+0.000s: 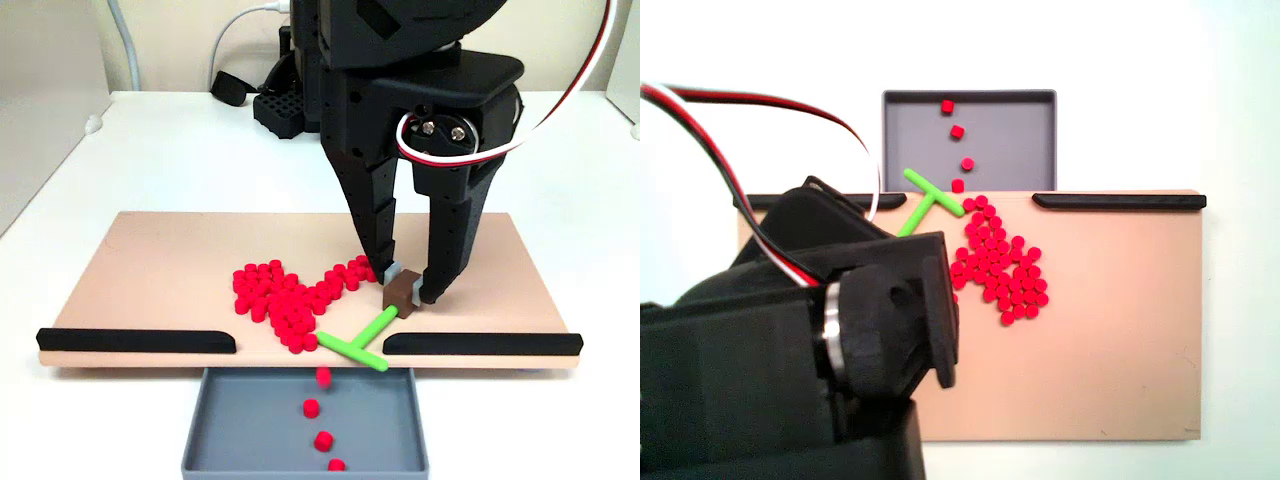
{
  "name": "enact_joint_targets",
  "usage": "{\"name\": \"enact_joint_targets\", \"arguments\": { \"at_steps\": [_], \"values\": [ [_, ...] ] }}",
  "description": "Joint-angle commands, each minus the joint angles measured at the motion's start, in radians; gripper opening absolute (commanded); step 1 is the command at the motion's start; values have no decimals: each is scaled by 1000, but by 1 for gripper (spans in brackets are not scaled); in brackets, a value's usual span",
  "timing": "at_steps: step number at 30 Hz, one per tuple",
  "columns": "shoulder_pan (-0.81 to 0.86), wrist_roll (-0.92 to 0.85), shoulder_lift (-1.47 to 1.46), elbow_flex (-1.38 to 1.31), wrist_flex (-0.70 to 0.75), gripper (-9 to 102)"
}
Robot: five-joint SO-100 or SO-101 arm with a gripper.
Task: Push granules from left to the grey container
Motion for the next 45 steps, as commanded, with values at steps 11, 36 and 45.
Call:
{"name": "enact_joint_targets", "arguments": {
  "at_steps": [11,36,45],
  "values": [
    [23,-74,-8,-9,-6,0],
    [28,-207,63,-9,6,0],
    [20,-212,87,-9,21,0]
  ]
}}
